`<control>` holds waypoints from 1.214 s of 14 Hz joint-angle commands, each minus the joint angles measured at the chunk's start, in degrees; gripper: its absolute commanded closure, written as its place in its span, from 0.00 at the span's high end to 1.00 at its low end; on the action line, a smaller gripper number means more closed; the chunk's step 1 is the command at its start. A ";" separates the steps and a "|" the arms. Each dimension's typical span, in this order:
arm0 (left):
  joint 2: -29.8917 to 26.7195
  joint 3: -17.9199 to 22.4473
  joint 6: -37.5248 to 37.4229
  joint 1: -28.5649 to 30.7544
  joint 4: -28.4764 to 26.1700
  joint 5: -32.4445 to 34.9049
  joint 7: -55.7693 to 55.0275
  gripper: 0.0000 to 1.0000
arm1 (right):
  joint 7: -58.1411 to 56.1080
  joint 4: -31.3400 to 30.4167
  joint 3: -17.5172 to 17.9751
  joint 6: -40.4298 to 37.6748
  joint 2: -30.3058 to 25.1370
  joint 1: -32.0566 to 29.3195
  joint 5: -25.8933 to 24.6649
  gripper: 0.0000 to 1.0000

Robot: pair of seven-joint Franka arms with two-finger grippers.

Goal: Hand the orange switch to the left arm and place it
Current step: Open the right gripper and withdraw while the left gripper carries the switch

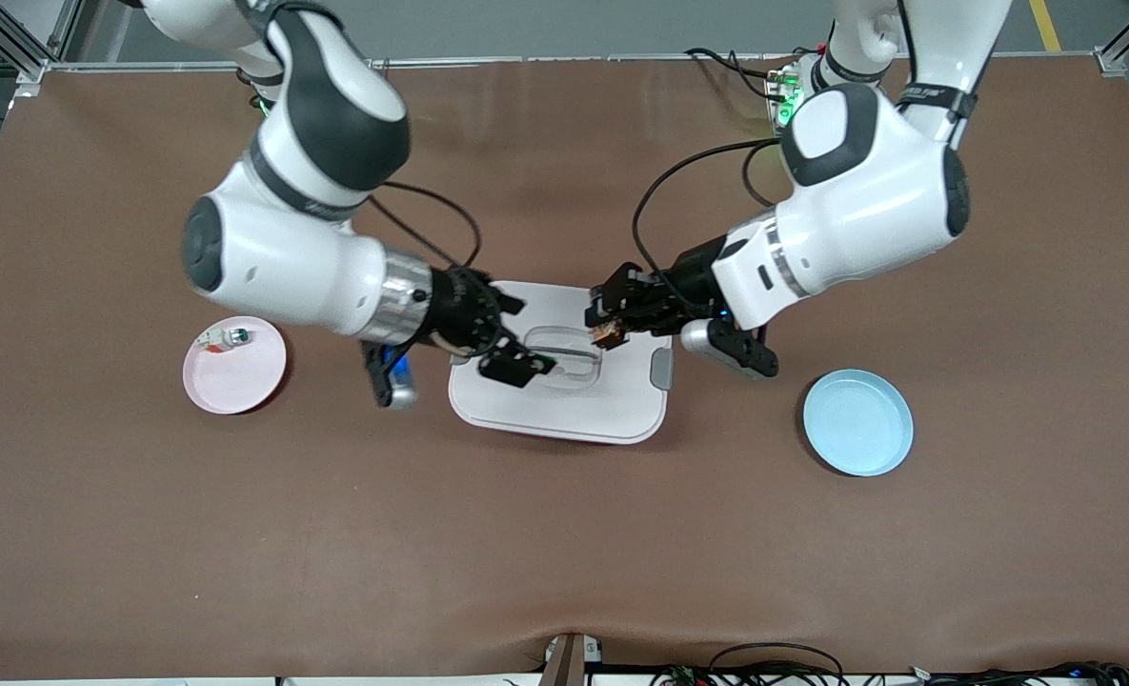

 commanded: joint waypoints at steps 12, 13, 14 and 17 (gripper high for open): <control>-11.96 1.72 -40.91 10.17 3.19 34.23 -15.92 0.00 | -63.31 1.98 0.47 -26.00 -1.75 -21.36 -36.86 1.00; -11.70 1.82 -41.97 11.30 3.19 35.21 -19.18 0.00 | -65.25 1.89 0.47 -27.66 -2.11 -22.06 -38.79 1.00; -10.83 1.82 -43.03 12.45 3.28 35.14 -20.61 0.00 | -67.09 1.89 0.56 -28.99 -2.63 -22.94 -40.55 1.00; -10.38 1.90 -43.30 18.85 3.10 35.14 -21.84 0.00 | -69.13 1.89 0.73 -31.98 -3.69 -26.28 -40.57 1.00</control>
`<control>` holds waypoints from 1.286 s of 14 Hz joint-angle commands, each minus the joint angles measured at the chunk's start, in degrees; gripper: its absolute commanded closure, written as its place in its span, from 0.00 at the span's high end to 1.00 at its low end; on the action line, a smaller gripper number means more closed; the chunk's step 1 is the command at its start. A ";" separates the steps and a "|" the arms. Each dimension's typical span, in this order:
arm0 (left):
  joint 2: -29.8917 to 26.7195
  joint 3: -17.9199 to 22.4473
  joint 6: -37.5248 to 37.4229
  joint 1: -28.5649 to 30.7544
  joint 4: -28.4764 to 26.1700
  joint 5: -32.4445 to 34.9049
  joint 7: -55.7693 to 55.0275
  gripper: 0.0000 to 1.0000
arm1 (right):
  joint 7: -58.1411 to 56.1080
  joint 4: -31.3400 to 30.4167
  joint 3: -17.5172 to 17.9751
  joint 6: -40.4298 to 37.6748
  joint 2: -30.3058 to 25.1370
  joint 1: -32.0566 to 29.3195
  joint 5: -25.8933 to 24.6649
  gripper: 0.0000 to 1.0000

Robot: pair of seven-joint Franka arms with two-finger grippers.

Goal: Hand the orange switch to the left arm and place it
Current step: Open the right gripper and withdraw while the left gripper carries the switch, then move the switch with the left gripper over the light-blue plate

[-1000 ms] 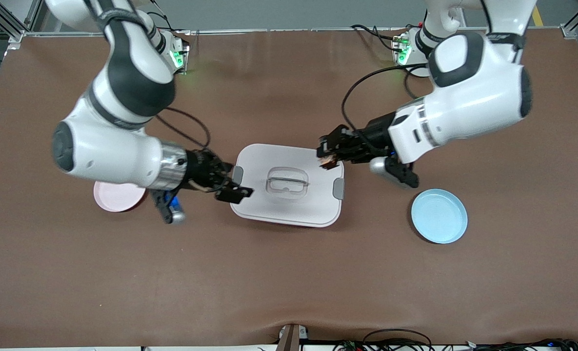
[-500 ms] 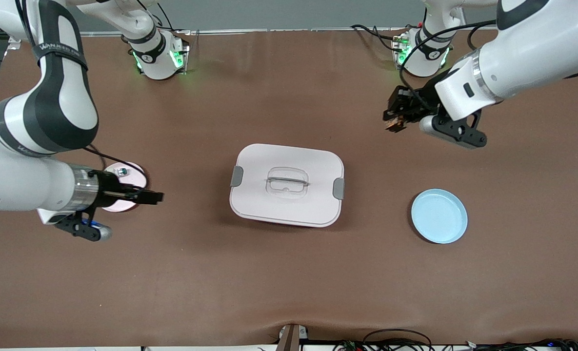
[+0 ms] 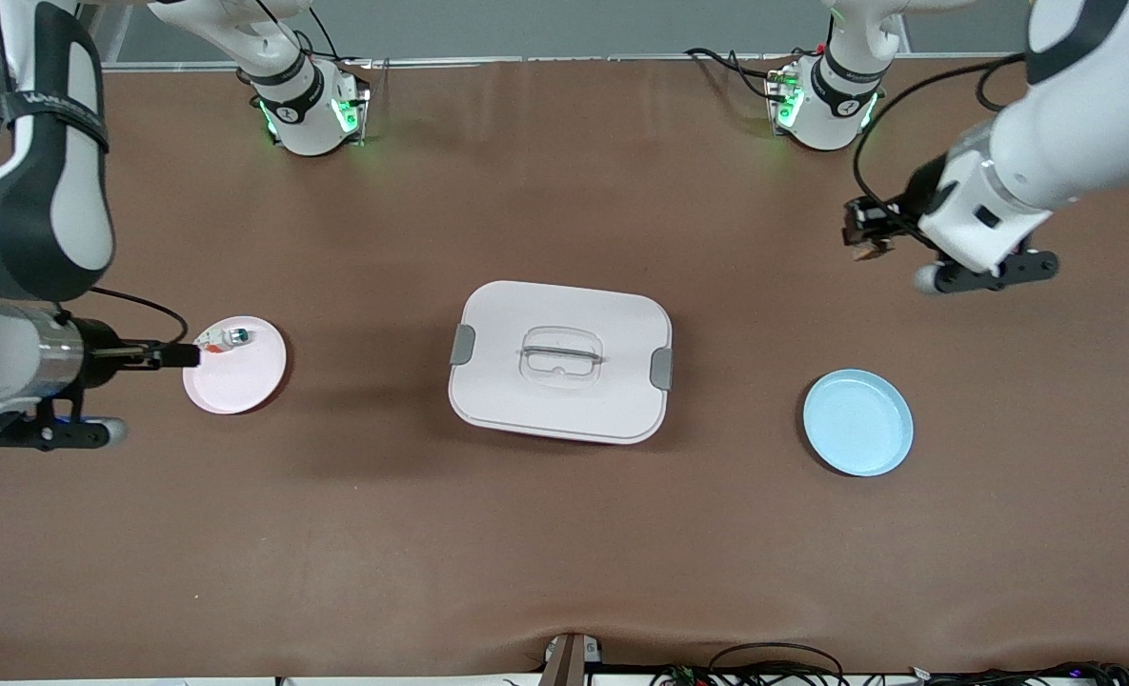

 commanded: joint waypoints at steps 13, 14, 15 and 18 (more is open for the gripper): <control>4.35 -0.28 29.77 7.18 -16.27 13.61 -54.93 0.00 | -3.69 0.83 1.16 -1.00 -3.64 -5.02 -0.75 1.00; 4.35 -0.28 33.38 7.35 -19.00 13.88 -55.21 0.00 | -3.77 0.31 1.16 -0.65 -4.60 -5.20 -0.48 1.00; 4.53 -0.19 36.46 7.53 -21.12 13.88 -55.21 0.00 | -3.86 0.22 1.16 0.14 -5.14 -6.42 0.13 1.00; 7.42 -0.28 43.50 9.29 -23.95 13.97 -55.47 0.00 | -4.04 -1.79 1.60 2.41 -9.87 -5.30 -0.04 1.00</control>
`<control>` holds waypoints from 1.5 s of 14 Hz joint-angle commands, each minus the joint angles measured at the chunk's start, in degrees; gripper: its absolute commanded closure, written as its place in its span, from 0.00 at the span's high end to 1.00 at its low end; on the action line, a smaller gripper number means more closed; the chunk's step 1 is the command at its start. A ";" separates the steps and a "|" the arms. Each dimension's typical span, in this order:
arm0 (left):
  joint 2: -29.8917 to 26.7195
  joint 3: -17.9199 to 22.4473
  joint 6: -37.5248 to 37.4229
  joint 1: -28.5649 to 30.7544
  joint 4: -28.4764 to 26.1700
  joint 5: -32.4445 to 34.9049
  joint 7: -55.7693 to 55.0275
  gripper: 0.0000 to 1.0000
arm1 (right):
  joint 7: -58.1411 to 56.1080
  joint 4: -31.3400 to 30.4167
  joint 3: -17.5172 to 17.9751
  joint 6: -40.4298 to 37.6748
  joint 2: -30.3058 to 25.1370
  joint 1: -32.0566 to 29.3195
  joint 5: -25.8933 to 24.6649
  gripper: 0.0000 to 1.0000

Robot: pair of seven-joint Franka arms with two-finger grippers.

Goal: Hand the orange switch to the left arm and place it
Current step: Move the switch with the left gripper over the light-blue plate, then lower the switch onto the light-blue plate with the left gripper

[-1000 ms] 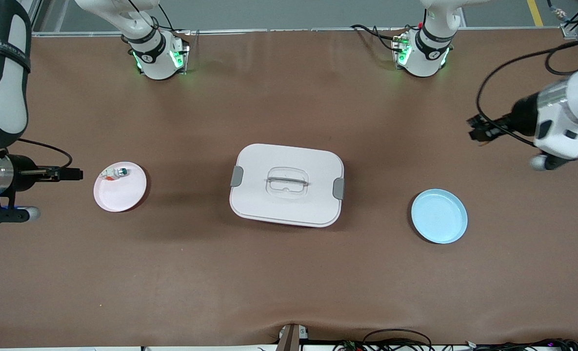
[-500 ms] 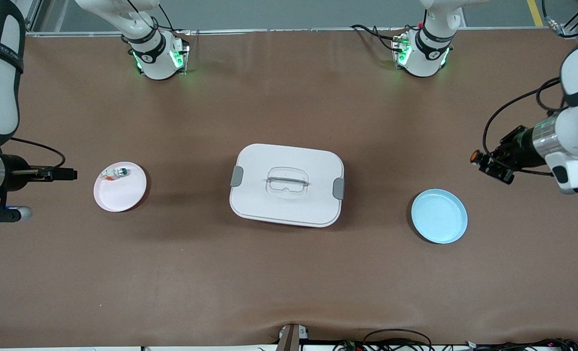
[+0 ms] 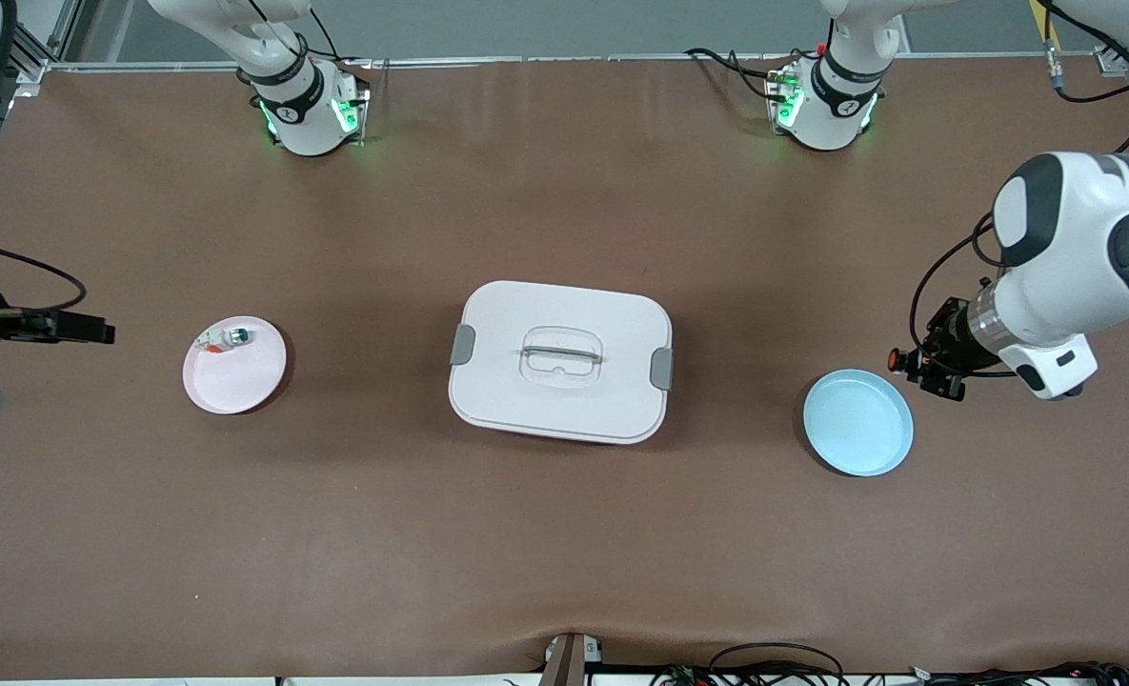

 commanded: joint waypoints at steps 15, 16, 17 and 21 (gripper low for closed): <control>16.40 -0.20 20.81 0.97 -3.81 9.38 -9.53 0.00 | 0.01 -6.95 1.00 1.31 -9.47 0.23 -0.09 1.00; 17.10 -0.20 21.77 0.97 -3.81 9.38 -9.53 0.00 | 0.09 -7.04 1.00 1.13 -9.56 0.40 -0.18 1.00; 17.28 -0.20 22.30 1.06 -3.90 9.38 -9.53 0.00 | 0.09 -7.65 1.00 0.69 -9.73 0.23 -0.10 1.00; 18.42 0.06 23.28 1.24 -3.81 9.38 -9.53 0.00 | 0.01 -16.24 1.00 4.80 -15.52 -0.38 1.31 1.00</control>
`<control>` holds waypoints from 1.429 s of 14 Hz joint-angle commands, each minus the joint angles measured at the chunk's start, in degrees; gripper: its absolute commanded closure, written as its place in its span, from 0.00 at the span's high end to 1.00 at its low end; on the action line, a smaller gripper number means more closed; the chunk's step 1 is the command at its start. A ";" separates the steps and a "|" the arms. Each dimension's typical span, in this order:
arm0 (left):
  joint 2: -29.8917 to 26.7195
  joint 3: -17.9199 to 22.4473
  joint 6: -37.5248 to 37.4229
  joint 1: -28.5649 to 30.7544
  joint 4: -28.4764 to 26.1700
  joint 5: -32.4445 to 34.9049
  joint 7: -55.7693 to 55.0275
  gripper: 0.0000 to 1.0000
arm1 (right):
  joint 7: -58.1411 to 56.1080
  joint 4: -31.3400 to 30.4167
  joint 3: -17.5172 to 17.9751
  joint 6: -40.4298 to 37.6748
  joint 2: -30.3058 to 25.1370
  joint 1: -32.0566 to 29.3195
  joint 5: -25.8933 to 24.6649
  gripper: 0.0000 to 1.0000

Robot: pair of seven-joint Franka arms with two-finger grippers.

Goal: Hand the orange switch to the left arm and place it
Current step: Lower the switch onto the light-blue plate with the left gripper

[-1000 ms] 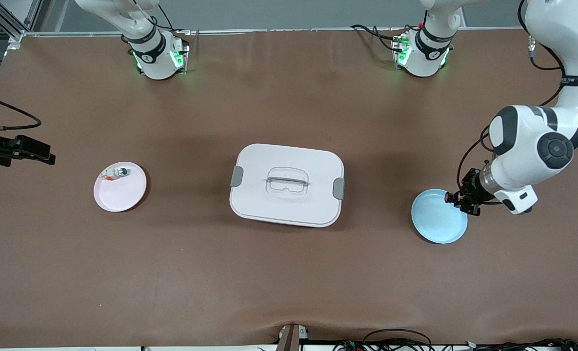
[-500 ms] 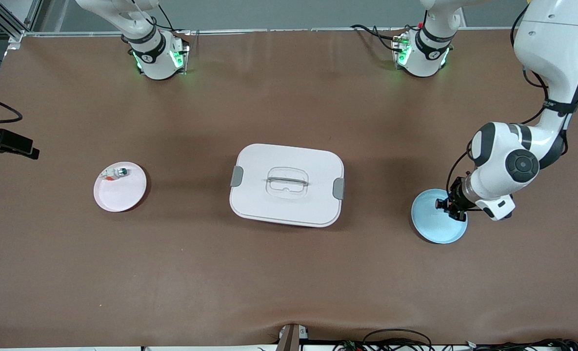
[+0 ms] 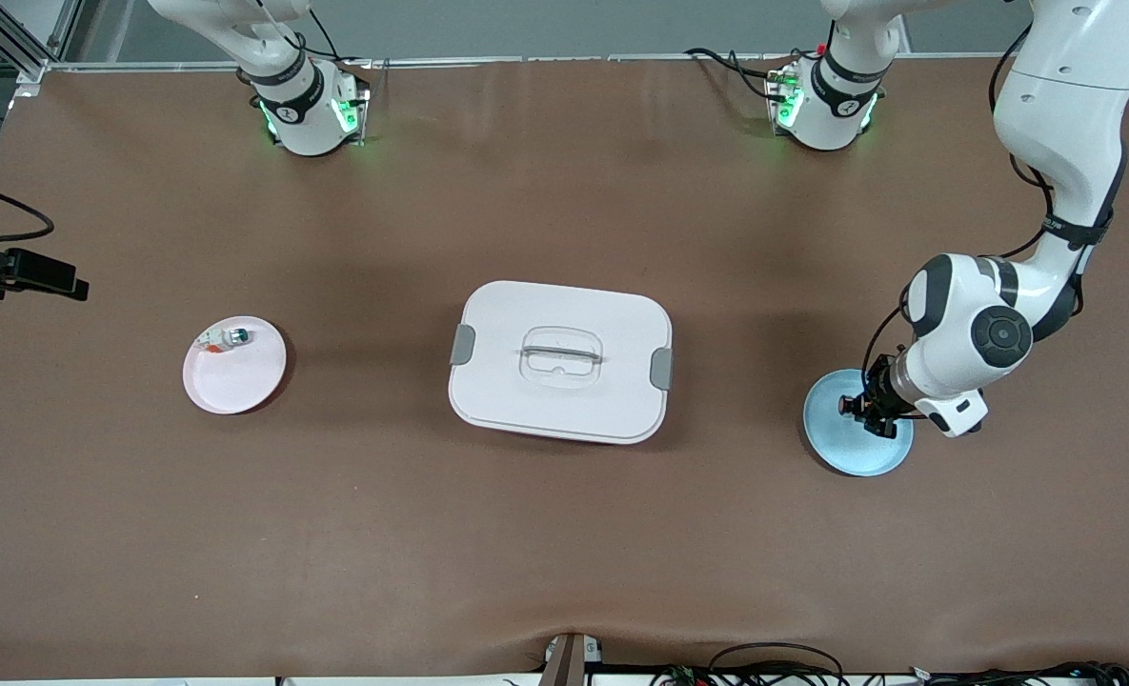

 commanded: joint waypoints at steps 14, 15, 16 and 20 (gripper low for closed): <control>1.46 0.50 1.66 0.07 0.99 1.63 -0.08 0.80 | -0.23 -16.89 0.83 10.10 -13.66 0.17 -1.59 1.00; 1.29 0.50 1.48 0.15 1.16 1.63 -0.08 1.00 | -0.23 -16.89 0.83 10.28 -13.93 0.26 -1.68 1.00; 1.02 0.50 1.31 0.07 1.25 1.63 -0.08 1.00 | -0.23 -16.98 0.83 10.28 -14.28 0.26 -1.68 1.00; -0.82 0.50 -1.58 0.07 1.78 0.94 2.62 1.00 | -0.14 -20.13 0.83 11.68 -16.74 0.17 -1.68 1.00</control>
